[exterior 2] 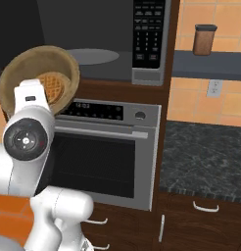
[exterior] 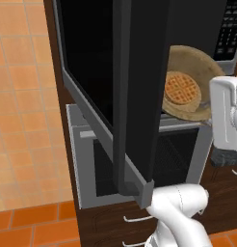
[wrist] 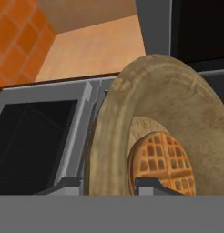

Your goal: Open the microwave, place the bowl with waffle inside the microwave, then close the microwave door and turn it on.

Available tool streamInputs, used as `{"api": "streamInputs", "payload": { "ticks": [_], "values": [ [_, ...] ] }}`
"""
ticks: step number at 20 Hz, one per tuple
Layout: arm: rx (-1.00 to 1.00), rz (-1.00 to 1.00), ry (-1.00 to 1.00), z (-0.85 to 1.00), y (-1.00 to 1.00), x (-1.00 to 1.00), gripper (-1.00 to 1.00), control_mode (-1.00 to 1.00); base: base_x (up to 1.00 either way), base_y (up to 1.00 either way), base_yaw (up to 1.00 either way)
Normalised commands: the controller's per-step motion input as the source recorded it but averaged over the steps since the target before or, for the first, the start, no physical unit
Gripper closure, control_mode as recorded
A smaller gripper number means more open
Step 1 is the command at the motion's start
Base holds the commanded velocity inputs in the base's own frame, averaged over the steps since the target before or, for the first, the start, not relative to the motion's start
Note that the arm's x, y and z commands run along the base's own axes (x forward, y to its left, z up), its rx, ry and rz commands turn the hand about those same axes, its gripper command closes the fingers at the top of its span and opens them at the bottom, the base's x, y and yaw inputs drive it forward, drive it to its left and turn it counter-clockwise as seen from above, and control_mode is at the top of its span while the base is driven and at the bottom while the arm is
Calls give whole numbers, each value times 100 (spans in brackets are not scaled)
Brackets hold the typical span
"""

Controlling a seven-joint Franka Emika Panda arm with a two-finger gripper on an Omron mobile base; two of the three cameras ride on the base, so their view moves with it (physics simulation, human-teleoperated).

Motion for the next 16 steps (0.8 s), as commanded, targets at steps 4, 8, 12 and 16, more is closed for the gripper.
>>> {"api": "streamInputs", "payload": {
  "ticks": [4, 8, 12, 16],
  "values": [
    [0, 0, 7, 38, 25, 34, 100, -100, 0, 0, 0],
    [0, 0, 15, 37, 9, 33, 100, -100, 0, 0, 0],
    [0, 0, 15, 22, 5, 37, 100, -100, 0, 0, 0],
    [0, 0, 8, 7, 0, 44, 100, -100, 0, 0, 0]
  ]
}}
